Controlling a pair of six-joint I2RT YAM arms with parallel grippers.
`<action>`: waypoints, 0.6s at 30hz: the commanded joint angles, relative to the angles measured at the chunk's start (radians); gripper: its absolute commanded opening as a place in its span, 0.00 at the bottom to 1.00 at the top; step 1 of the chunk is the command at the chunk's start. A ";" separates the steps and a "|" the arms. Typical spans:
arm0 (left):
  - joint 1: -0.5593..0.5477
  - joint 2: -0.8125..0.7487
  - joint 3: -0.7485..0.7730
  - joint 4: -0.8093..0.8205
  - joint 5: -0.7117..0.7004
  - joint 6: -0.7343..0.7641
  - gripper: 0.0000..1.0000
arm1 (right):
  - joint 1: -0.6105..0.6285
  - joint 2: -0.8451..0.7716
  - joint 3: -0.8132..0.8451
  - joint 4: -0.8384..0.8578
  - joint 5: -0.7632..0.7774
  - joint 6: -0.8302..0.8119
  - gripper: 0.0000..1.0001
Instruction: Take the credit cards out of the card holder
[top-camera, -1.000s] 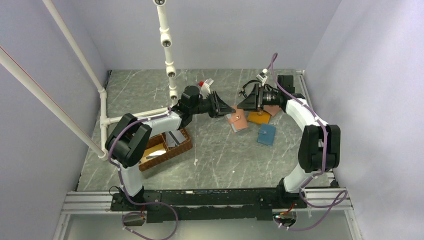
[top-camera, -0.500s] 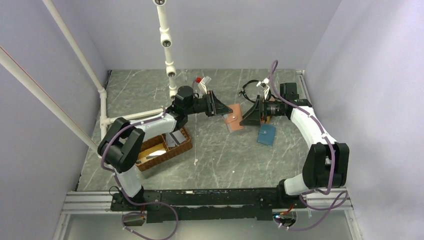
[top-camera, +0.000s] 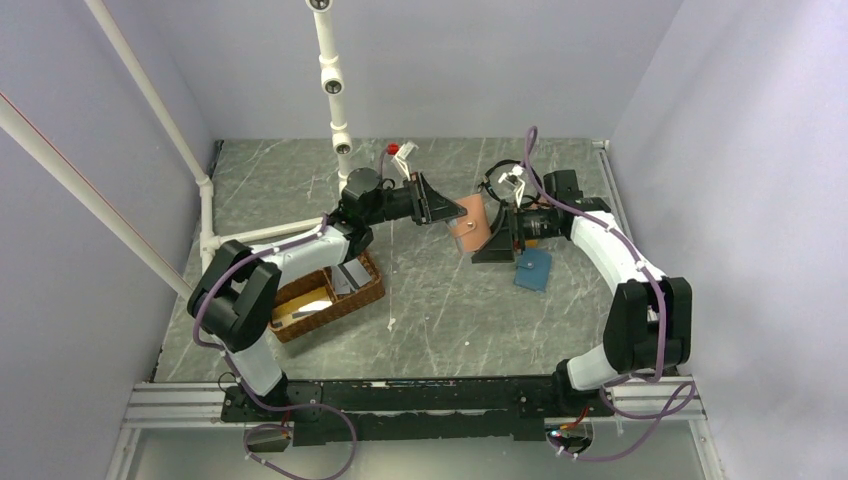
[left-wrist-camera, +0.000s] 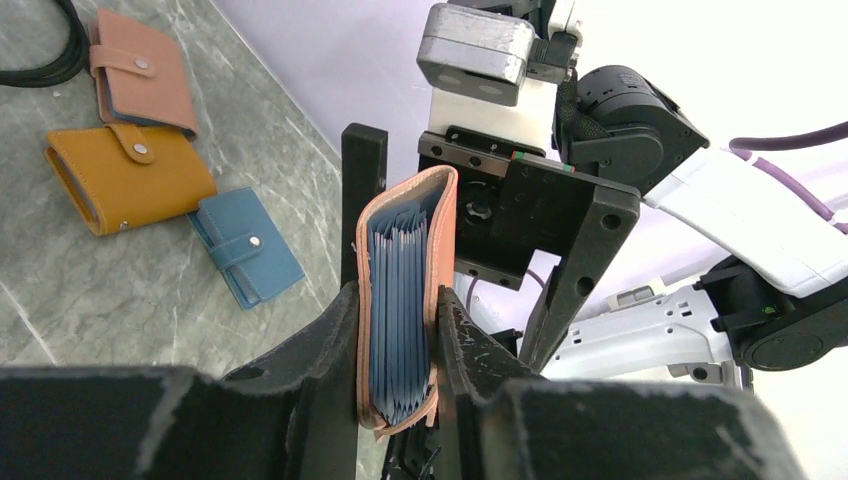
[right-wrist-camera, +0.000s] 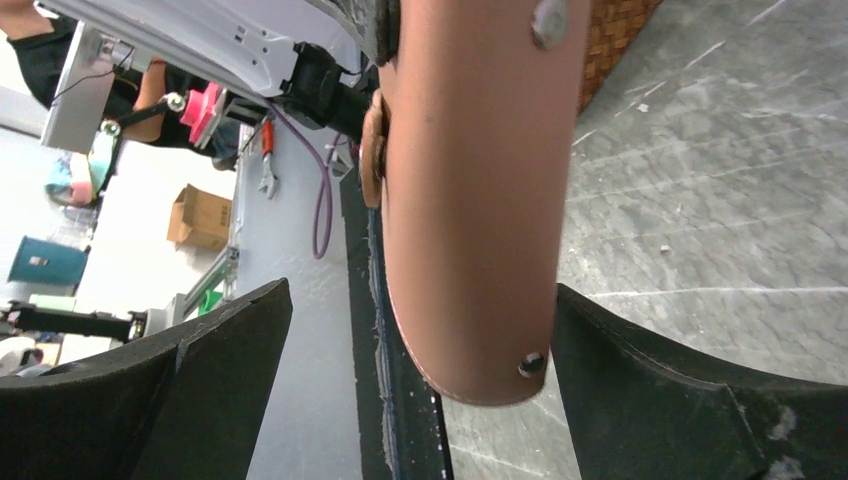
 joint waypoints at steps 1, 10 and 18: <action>-0.007 -0.045 0.056 0.088 -0.001 0.003 0.00 | 0.026 0.017 0.058 0.007 -0.069 -0.012 0.98; -0.009 -0.045 0.060 0.087 -0.008 0.007 0.00 | 0.028 0.031 0.064 0.070 -0.108 0.072 0.81; -0.009 -0.038 0.067 0.091 -0.009 0.004 0.00 | 0.028 0.037 0.077 0.064 -0.098 0.066 0.61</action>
